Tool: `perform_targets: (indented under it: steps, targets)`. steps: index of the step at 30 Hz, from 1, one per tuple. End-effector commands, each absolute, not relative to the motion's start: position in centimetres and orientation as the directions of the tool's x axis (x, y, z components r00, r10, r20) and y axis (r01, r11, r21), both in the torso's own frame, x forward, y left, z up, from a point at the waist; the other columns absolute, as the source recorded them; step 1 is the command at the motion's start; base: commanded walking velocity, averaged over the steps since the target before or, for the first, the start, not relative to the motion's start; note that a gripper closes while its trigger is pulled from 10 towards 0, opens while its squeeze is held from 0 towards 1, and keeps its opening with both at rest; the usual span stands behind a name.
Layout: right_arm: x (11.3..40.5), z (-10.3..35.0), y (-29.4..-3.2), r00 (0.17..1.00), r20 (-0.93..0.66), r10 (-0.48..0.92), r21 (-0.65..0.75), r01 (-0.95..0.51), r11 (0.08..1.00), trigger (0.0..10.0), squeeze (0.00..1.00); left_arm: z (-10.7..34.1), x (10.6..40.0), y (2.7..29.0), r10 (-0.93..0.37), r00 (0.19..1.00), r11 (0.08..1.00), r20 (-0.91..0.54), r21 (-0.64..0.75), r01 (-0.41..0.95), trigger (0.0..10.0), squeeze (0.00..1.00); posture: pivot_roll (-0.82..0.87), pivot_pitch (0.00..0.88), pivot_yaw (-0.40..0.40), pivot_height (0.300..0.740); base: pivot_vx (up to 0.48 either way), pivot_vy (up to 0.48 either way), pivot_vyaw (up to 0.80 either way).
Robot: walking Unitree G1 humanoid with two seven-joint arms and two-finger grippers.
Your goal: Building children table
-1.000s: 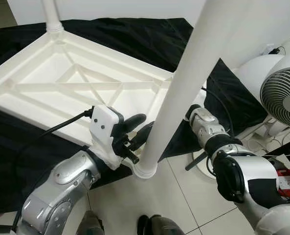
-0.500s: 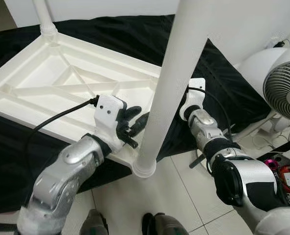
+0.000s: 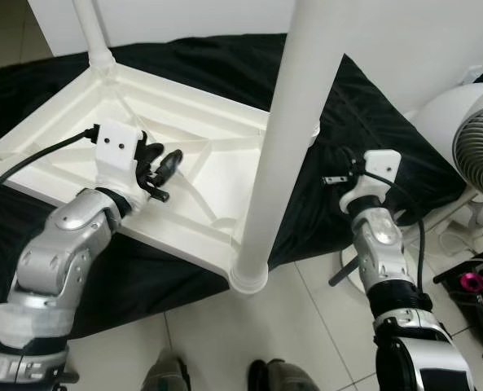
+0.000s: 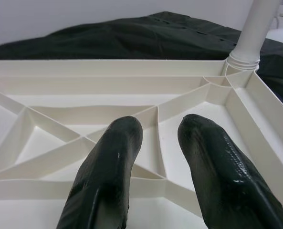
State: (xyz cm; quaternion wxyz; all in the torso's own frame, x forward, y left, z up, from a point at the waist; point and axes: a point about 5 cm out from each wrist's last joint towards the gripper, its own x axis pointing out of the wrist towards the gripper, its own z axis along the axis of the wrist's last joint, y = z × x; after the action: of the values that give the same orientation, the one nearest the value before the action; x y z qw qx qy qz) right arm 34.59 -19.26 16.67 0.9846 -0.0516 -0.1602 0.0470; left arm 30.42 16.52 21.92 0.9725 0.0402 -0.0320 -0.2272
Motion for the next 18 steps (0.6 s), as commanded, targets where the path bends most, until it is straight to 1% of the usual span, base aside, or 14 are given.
perform_targets:
  steps: [1,4,10,12,14,18]
  targets:
    - [34.3,16.6,-18.9,0.941,0.307,0.144,-0.161,-0.098,0.982,10.0,0.00,21.2,30.4,16.2,-0.518,0.855,0.853,0.020,0.088,0.515,10.0,0.00,-0.09,0.009,0.036,0.740,0.000,0.000,0.00]
    - [34.0,16.6,-18.6,0.934,0.316,0.168,-0.178,-0.116,0.977,10.0,0.00,20.2,30.7,16.1,-0.501,0.865,0.863,0.009,0.080,0.499,10.0,0.00,-0.10,0.000,0.052,0.740,0.000,0.000,0.00]
    - [33.4,16.9,-18.8,0.939,0.309,0.149,-0.178,-0.097,0.979,10.0,0.00,19.8,31.3,15.7,-0.491,0.871,0.870,0.031,0.070,0.488,10.0,0.00,-0.11,0.000,0.068,0.740,0.000,0.000,0.00]
    - [33.5,17.0,-18.8,0.939,0.312,0.147,-0.176,-0.094,0.980,10.0,0.00,19.7,31.4,15.6,-0.504,0.863,0.862,0.038,0.083,0.500,10.0,0.00,-0.12,0.000,0.073,0.740,0.000,0.000,0.00]
    - [33.6,16.9,-18.8,0.939,0.308,0.150,-0.182,-0.096,0.979,10.0,0.00,19.5,31.8,15.6,-0.537,0.842,0.839,0.057,0.145,0.525,10.0,0.00,-0.11,0.000,0.077,0.740,0.000,0.000,0.00]
    - [33.5,16.8,-18.7,0.940,0.304,0.152,-0.187,-0.098,0.977,10.0,0.00,19.4,32.0,15.6,-0.544,0.837,0.833,0.061,0.162,0.529,10.0,0.00,-0.11,0.000,0.077,0.740,0.000,0.000,0.00]
